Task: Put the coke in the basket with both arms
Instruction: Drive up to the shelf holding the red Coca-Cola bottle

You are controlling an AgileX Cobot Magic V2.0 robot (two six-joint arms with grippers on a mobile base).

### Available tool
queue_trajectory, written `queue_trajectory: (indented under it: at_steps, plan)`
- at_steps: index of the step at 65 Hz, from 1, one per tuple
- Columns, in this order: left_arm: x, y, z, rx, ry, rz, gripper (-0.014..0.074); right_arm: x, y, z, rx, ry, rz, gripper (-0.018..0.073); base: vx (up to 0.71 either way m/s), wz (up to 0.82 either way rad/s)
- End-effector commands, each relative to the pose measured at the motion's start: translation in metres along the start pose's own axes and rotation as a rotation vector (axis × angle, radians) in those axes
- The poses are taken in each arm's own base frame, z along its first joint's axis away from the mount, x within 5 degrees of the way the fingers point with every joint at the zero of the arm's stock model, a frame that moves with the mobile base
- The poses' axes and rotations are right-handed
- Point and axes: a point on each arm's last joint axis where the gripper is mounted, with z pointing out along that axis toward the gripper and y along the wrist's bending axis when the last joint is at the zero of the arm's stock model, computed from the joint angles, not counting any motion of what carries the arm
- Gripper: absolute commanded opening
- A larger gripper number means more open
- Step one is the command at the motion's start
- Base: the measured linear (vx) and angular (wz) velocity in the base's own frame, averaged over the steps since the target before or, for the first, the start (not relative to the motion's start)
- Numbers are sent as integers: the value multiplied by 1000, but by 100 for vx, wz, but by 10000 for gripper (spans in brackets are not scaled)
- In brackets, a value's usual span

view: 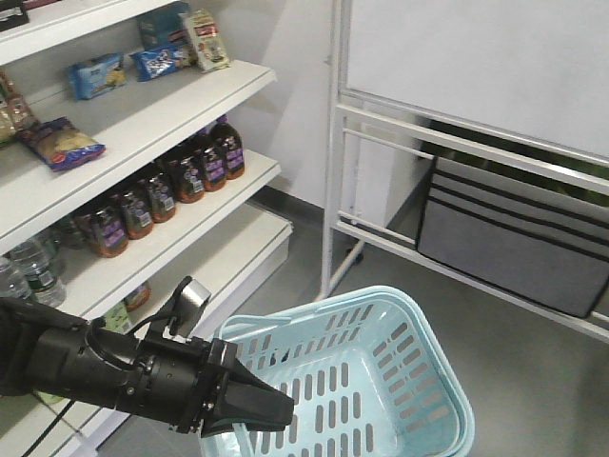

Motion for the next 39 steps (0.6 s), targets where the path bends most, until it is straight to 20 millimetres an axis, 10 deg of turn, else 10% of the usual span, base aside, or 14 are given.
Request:
queue_trajectory:
  at_steps: [1, 39]
  plan:
    - [2, -25, -5, 133, 0, 45, -6, -5, -1, -1, 9, -79, -8, -10, 12, 51]
    - [2, -25, -5, 133, 0, 45, -6, -5, -1, -1, 9, -79, -8, -10, 13, 49]
